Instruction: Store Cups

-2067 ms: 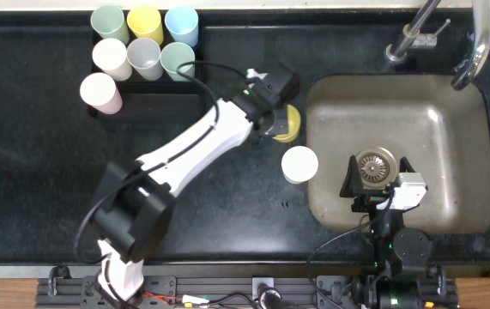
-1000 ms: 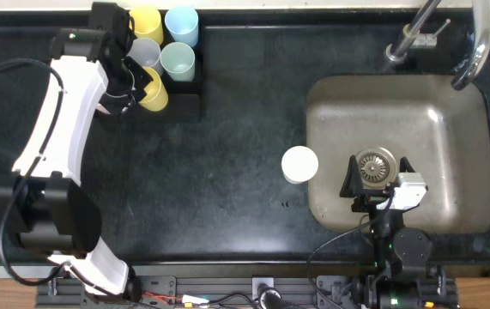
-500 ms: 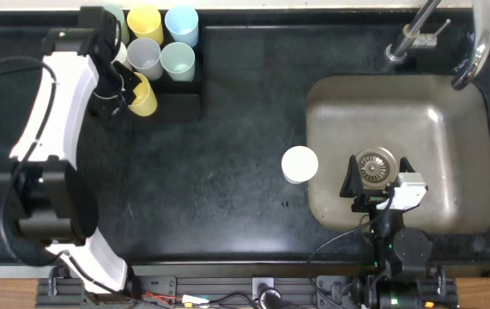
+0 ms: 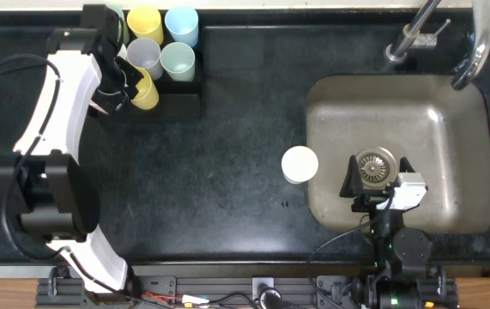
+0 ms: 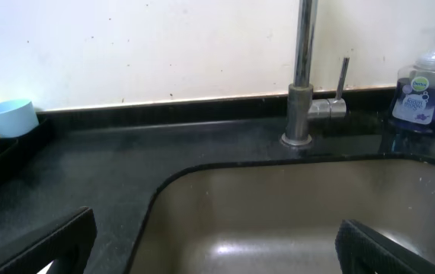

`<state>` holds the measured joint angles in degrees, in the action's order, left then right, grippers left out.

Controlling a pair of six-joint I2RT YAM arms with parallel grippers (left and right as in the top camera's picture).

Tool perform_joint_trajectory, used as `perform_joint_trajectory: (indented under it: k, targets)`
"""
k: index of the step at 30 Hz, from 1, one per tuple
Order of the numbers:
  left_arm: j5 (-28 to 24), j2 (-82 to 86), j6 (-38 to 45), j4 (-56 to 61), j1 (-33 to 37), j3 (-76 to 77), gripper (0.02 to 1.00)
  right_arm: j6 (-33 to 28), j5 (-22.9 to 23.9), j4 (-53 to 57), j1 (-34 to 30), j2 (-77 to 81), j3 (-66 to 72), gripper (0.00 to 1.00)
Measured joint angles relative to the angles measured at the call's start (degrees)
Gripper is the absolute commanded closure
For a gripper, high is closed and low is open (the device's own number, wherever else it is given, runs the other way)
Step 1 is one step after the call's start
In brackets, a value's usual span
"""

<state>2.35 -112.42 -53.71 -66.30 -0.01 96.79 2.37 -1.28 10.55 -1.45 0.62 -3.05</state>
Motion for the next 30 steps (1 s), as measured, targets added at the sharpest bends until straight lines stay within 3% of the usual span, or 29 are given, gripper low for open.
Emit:
perform_joint_trajectory:
  k: [9,10,11,12,16,19,21,30]
  targets:
    - [0.02,-2.23,0.0,-0.04,0.0,0.02,0.952,0.02,-0.02,0.02,0.0,0.02,0.0,0.003]
    - [0.02,-2.23,0.0,-0.02,0.0,0.0,0.779,-0.02,0.0,0.0,0.0,0.0,0.0,0.005]
    - [0.02,-2.23,0.07,0.07,0.0,0.0,0.5,0.02,-0.02,0.0,-0.02,0.0,0.0,0.003]
    - [0.0,-2.23,0.02,0.13,0.0,0.0,0.31,0.0,0.0,0.02,0.0,0.0,0.0,0.003]
    - [0.02,-2.23,-0.02,0.13,0.0,0.0,0.128,0.0,-0.02,0.0,0.0,0.0,0.0,0.003]
    - [0.02,-2.23,-0.35,0.15,0.0,0.02,0.117,0.02,0.0,0.04,-0.02,0.0,0.0,0.003]
    - [0.04,-2.23,-0.33,0.11,0.0,0.0,0.018,0.02,-0.02,0.02,0.0,0.0,0.0,0.005]
    - [0.04,-1.4,-0.09,-0.57,-0.31,0.0,0.018,-0.04,0.0,-0.02,-0.02,0.0,0.0,0.003]
